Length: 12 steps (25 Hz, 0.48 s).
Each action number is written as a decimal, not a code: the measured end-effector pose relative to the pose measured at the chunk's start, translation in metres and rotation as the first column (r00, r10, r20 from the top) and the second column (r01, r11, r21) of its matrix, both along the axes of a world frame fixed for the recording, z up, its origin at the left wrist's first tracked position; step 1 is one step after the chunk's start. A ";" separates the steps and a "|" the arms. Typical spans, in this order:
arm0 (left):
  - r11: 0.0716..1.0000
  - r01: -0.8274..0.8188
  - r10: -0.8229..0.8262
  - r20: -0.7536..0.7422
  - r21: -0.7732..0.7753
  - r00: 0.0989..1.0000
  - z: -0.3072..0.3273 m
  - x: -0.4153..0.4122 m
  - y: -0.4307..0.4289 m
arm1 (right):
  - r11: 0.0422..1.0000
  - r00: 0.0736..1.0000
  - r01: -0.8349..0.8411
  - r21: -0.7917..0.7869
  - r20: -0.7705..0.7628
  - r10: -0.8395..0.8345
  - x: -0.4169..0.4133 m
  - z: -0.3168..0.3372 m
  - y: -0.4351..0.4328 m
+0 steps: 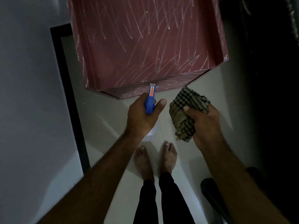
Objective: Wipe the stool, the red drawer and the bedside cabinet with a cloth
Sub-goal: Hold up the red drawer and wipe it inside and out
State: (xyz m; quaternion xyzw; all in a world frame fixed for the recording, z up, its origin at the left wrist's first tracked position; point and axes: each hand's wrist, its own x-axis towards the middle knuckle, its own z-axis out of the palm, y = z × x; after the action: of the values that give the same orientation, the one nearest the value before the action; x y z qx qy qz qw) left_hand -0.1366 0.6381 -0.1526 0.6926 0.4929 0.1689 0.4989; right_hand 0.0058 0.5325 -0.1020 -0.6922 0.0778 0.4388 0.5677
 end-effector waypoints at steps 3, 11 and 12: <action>0.999 0.019 -0.020 -0.030 -0.033 0.999 0.003 0.016 0.000 | 0.999 1.000 0.029 -0.012 -0.004 -0.030 0.007 0.000 -0.008; 0.997 0.049 -0.043 0.091 -0.063 0.995 0.005 0.039 -0.010 | 0.995 0.995 0.099 -0.006 -0.020 -0.099 0.025 0.001 -0.029; 0.997 0.041 -0.036 0.088 -0.058 0.995 0.007 0.039 -0.013 | 0.994 0.994 0.105 -0.007 -0.018 -0.105 0.026 0.001 -0.031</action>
State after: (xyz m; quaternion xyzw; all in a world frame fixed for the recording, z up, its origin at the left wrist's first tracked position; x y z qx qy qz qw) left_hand -0.0975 0.6253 -0.1459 0.6787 0.4621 0.1745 0.5436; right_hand 0.0314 0.5019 -0.1014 -0.6848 0.1205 0.4143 0.5873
